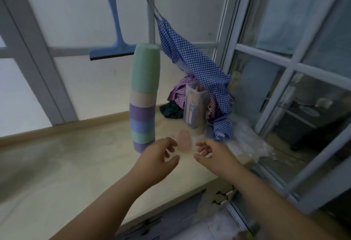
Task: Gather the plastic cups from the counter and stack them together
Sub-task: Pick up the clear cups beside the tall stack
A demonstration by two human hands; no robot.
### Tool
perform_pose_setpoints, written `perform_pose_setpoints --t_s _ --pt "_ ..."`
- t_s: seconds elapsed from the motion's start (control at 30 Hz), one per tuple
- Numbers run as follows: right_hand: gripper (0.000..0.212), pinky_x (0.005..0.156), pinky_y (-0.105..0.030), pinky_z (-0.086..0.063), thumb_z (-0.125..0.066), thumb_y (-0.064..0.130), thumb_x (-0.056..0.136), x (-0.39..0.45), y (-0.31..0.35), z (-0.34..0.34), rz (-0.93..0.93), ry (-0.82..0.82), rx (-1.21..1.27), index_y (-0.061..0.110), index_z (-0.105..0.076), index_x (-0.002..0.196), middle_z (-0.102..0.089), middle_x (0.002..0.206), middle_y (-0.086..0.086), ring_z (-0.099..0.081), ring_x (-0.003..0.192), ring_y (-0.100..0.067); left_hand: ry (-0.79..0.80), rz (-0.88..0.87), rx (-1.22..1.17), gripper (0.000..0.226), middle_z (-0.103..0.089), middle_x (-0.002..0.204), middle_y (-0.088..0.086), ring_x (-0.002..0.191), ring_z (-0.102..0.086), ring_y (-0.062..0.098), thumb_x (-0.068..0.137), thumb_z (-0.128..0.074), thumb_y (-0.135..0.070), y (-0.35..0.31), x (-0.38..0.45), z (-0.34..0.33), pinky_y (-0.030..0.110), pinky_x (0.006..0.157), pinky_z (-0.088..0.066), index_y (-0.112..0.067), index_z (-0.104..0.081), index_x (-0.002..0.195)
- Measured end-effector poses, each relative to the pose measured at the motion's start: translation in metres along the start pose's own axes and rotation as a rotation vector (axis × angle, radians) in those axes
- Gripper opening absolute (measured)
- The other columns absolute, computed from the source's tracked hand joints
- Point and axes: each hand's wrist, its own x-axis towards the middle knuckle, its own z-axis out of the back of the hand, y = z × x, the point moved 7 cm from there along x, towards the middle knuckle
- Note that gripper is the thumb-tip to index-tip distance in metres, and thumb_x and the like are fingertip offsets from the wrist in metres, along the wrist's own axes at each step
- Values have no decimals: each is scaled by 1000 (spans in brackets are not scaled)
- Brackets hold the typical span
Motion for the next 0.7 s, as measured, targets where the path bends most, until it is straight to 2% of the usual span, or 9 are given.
perform_pose_setpoints --t_s 0.1,0.2,0.37,0.5,0.7 --pt "29 81 -30 -49 -66 28 81 28 -16 9 -49 -7 3 24 -54 107 -55 88 11 -57 90 -14 24 -18 -13 29 -60 97 -6 85 -61 12 82 -61 -26 6 30 -20 27 77 -50 -21 -55 110" --pt "33 77 -26 -48 -65 26 81 55 -34 14 -85 -3 -6 19 -55 112 -54 90 9 -55 88 -12 47 -8 -22 29 -61 99 -6 86 -60 12 82 -61 -27 14 52 -39 30 79 -50 -22 -54 110" --pt "37 82 -30 -51 -65 25 82 96 -56 7 -114 54 -65 17 -54 116 -54 91 9 -55 90 -12 79 49 -23 29 -58 99 -10 87 -58 9 83 -59 -30 28 73 -64 28 81 -49 -26 -53 111" --pt "39 75 -22 -43 -63 27 83 133 -63 2 -48 151 -129 18 -51 120 -53 99 5 -51 91 -9 51 133 -24 31 -57 101 -11 89 -56 8 83 -58 -31 41 97 -77 23 80 -46 -27 -52 113" --pt "45 77 -19 -38 -65 27 82 198 -80 -13 87 332 -238 17 -49 123 -49 106 3 -47 94 -9 -85 331 7 31 -56 106 -7 91 -56 10 84 -58 -28 64 127 -83 21 78 -45 -24 -52 114"
